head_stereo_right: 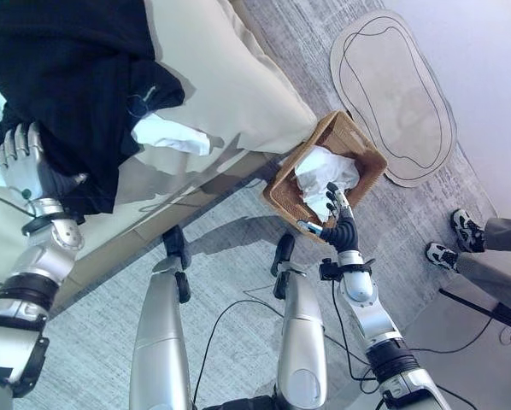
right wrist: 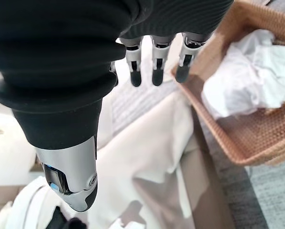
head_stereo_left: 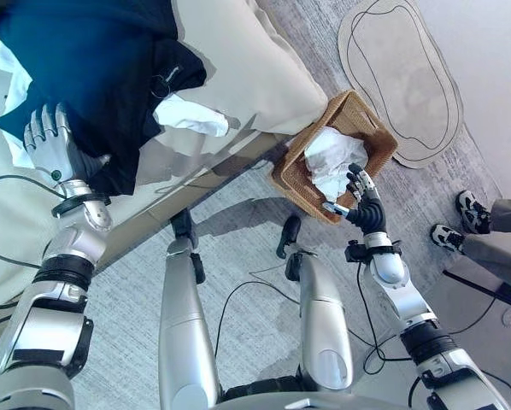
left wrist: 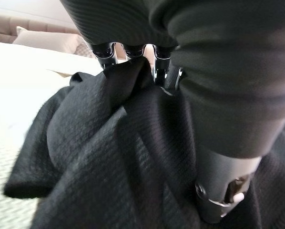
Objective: Pick up clothes into the bucket
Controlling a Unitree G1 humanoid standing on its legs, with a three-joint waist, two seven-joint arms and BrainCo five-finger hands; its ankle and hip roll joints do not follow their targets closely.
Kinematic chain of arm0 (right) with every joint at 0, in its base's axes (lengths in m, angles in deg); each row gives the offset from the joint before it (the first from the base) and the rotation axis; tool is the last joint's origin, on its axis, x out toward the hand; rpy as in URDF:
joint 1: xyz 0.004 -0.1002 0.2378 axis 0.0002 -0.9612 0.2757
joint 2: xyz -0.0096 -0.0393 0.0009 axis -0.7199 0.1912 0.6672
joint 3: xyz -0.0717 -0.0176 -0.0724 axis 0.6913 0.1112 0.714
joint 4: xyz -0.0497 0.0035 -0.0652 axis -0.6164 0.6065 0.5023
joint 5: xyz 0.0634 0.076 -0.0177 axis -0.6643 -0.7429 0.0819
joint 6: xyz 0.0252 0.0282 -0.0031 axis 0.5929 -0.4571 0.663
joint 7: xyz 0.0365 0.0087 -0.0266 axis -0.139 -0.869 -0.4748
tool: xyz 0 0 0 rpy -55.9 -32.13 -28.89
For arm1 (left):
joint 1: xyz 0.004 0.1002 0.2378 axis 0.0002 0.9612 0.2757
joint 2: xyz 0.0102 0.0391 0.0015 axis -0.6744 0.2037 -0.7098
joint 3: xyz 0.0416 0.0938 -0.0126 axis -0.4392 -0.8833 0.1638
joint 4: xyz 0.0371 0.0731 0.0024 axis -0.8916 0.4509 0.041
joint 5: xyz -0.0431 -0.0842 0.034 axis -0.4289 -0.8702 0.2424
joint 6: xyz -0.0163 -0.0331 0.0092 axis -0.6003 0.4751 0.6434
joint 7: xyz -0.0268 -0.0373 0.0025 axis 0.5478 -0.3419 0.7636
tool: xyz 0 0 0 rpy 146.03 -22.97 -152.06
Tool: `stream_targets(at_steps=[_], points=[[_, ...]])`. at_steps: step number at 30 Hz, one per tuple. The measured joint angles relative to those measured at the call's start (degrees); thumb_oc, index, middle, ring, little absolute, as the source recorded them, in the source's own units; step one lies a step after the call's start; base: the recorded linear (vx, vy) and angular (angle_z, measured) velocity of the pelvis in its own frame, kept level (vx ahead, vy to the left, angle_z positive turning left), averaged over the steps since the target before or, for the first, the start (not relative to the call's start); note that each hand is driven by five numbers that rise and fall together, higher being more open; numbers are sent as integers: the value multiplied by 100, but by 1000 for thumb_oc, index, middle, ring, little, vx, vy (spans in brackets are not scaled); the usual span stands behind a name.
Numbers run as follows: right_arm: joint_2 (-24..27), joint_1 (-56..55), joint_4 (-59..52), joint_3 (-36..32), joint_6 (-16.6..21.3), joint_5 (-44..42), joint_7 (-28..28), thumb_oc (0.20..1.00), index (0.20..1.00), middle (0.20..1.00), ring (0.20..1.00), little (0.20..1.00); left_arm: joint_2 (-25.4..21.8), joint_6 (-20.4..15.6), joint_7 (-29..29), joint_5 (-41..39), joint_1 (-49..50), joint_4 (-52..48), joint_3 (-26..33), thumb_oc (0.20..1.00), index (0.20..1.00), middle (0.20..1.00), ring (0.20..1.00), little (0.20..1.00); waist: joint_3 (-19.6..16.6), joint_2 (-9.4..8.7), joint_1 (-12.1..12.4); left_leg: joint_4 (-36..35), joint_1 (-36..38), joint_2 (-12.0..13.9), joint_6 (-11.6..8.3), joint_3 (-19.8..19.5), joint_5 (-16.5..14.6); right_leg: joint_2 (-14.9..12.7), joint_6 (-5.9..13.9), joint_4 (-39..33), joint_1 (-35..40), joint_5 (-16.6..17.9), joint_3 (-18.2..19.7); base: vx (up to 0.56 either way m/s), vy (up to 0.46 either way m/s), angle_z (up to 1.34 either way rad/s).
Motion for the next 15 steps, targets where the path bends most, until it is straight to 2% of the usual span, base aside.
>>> stream_targets(at_steps=[1, 7, 15], points=[[3, 1, 0, 0, 8, 0, 0, 1000, 1000, 1000, 1000, 1000, -36, 4, 16, 1, -11, 0, -59, 200, 200, 200, 200, 200, 0, 0, 1, 1, 0, 0, 0, 0, 0, 0, 0, 0, 0, -1, 0, 0, 0, 0], [13, 10, 1, -1, 30, 2, -14, 1000, 1000, 1000, 1000, 1000, -195, 28, 309, 451, -156, -29, -218, 200, 200, 200, 200, 200, -5, -5, 18, 6, 1, -15, 1, 6, 1, -10, -1, -6, 3, -1, 3, 0, 0, 0], [0, 9, 7, 0, 29, 2, -130, 1000, 1000, 1000, 1000, 1000, -147, -15, 570, 457, -113, -19, -284, 200, 200, 200, 200, 200, -15, -21, 27, -134, 182, -29, 32, 38, 27, -7, 17, -125, 149, 32, 12, 0, 0, 0]])
